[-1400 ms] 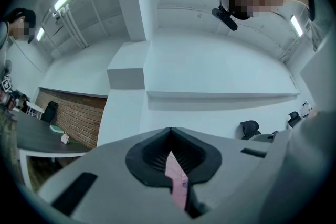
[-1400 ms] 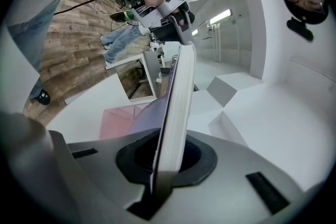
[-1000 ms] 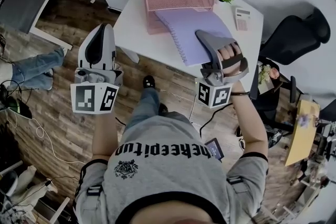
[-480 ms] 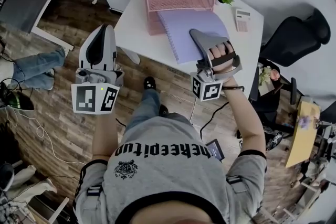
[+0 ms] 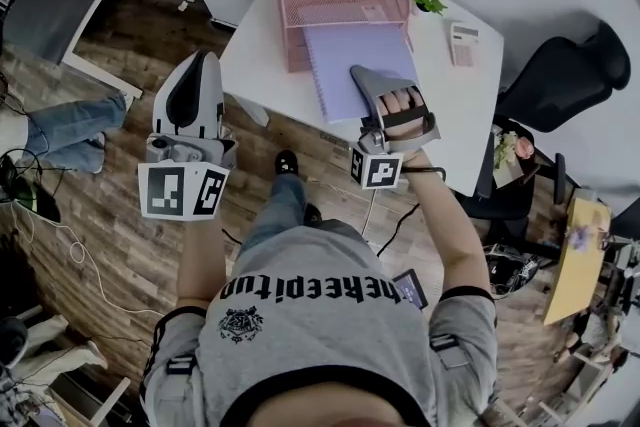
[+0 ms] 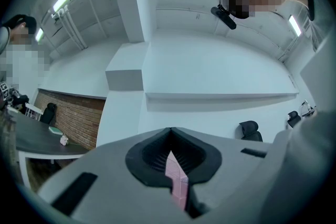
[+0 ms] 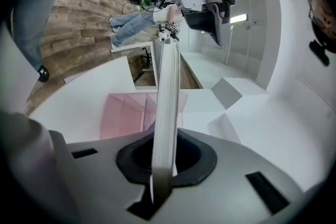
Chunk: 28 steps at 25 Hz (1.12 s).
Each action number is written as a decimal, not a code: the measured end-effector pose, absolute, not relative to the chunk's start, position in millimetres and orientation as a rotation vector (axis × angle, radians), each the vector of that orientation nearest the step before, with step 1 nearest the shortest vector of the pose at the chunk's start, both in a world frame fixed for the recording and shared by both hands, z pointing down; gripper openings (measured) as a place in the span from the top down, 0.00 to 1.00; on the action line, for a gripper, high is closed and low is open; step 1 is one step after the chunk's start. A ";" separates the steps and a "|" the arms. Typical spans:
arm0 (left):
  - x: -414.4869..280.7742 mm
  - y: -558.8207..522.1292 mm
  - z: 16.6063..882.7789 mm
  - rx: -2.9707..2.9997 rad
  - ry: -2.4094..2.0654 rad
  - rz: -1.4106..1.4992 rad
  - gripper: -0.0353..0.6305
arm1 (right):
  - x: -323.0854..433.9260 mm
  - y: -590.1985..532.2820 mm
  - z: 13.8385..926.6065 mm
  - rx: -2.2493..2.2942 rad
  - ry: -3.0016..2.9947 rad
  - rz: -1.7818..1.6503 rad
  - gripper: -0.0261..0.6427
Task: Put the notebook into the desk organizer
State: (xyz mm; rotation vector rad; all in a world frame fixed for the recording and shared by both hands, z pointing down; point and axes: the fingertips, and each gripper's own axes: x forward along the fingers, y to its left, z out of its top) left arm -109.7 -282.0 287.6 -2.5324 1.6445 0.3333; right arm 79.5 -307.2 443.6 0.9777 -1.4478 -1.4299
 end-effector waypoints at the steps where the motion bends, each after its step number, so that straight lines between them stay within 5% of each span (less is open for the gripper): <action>1: -110.4 -282.3 288.0 -2.531 1.648 0.331 0.94 | 78.5 -309.1 448.0 0.974 -1.452 -1.417 0.91; 28: -131.2 -321.0 301.2 -2.525 1.701 0.266 0.94 | 57.5 -394.8 506.8 0.923 -1.472 -1.219 0.91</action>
